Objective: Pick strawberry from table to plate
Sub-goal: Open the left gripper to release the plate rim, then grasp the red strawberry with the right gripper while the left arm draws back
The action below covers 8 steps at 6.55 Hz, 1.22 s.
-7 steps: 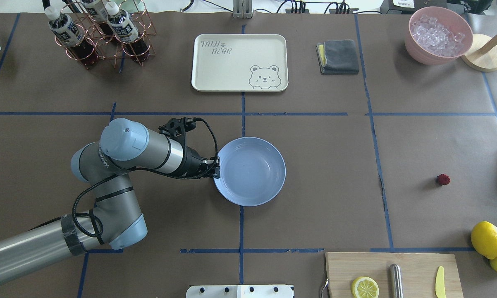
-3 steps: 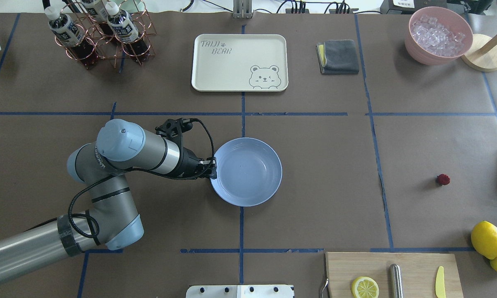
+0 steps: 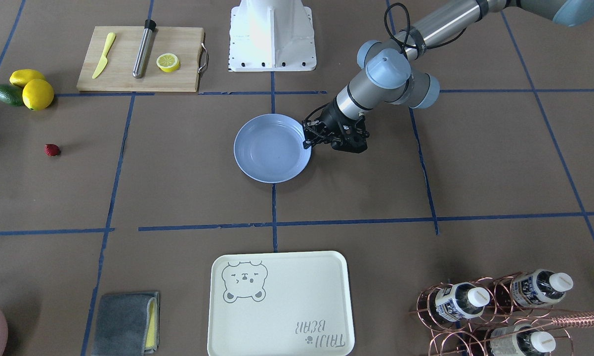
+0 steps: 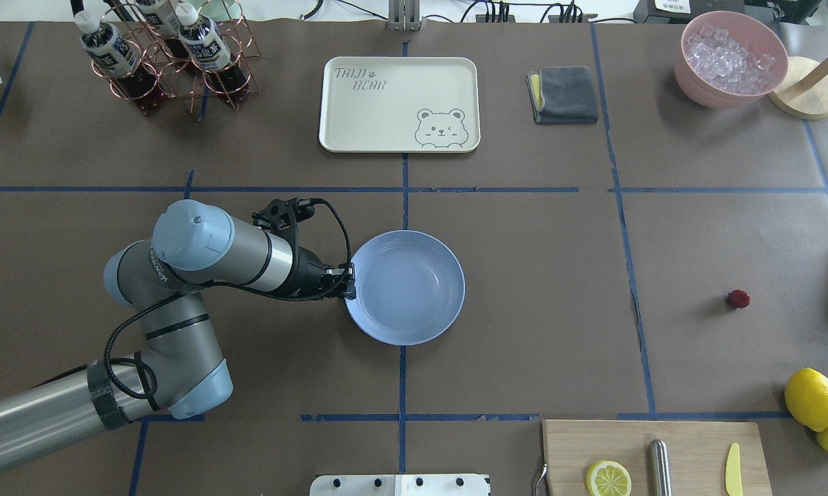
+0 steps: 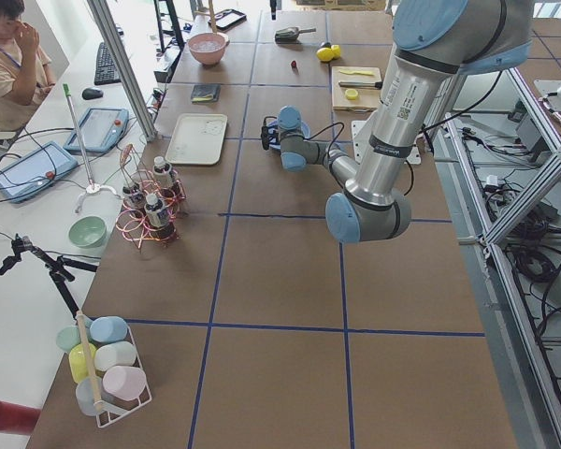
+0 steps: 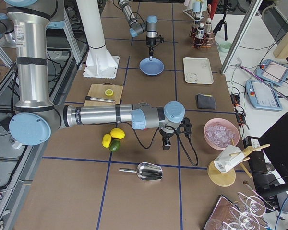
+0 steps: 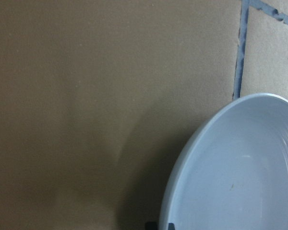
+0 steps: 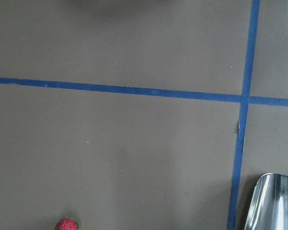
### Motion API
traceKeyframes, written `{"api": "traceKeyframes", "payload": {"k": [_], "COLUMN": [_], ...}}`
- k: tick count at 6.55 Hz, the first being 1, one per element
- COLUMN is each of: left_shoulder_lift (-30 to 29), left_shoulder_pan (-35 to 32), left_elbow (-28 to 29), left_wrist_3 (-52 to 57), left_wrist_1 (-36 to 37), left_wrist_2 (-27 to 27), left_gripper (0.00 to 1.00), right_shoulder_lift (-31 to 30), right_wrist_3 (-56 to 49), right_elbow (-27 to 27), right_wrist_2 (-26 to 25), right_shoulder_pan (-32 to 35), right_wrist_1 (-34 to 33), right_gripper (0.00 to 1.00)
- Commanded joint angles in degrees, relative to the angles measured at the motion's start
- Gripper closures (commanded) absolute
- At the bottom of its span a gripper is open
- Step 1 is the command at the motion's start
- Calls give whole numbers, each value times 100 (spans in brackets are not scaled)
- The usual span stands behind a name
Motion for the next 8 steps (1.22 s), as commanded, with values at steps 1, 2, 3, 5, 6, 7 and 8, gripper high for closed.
{"api": "traceKeyframes", "payload": {"k": [1,2,3,5,6,7,8], "left_shoulder_lift": [56,56,82,214,223,223,214], "left_shoulder_pan": [3,3,-32,-181,-260,-331,-340], "left_elbow": [-16,-77,-304,-657,-658,-658,-666], "left_wrist_3": [0,0,0,0,0,0,0], "left_wrist_1": [0,0,0,9,18,18,18], "left_wrist_2": [11,11,2,11,19,20,20], "left_gripper": [31,24,23,23,23,23,23], "right_shoulder_lift": [9,18,26,-139,-428,-805,-895], "right_wrist_3": [0,26,409,1831,2785,3752,4510], "right_elbow": [-4,22,188,907,1049,1016,1016], "right_wrist_2": [0,0,0,-611,-1190,-1439,-1911], "right_shoulder_pan": [0,-52,-140,-988,-1567,-2113,-2658], "right_wrist_1": [5,5,14,162,1016,2173,2637], "right_gripper": [0,0,0,0,0,0,0]}}
